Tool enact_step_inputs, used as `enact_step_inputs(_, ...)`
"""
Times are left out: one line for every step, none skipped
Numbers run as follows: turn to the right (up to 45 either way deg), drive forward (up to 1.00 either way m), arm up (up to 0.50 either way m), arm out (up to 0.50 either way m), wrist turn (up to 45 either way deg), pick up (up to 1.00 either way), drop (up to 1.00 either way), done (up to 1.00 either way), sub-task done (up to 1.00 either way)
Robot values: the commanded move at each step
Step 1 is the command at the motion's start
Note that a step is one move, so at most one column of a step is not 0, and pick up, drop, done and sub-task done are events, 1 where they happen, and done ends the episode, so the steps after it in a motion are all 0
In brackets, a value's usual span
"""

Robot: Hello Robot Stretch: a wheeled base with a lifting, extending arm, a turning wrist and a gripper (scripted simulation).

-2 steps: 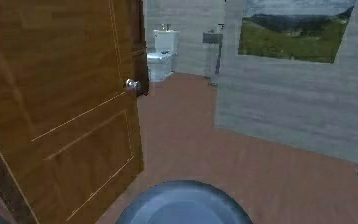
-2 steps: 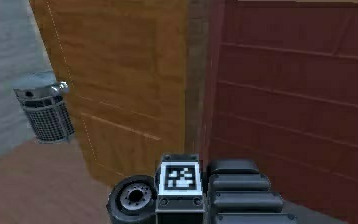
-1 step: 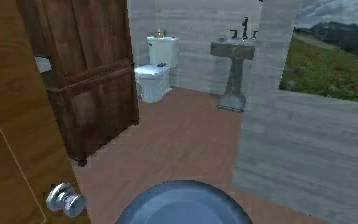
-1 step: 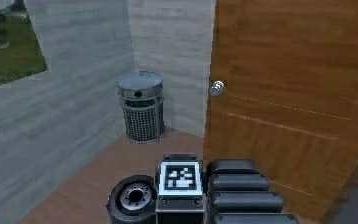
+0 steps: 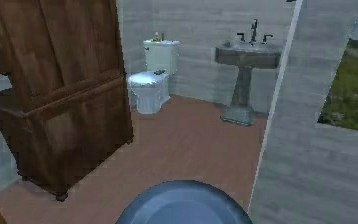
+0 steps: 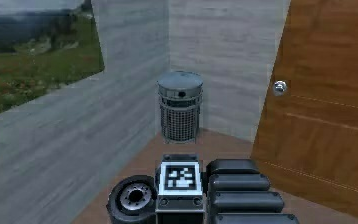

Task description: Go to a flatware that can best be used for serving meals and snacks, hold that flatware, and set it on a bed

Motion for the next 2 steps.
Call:
enact_step_inputs(-36.0,0.00,0.00,0.00,0.0,0.00,0.00,0.00,0.00)
enact_step_inputs(0.0,0.60,0.00,0.00,0.0,0.00,0.00,0.00,0.00)
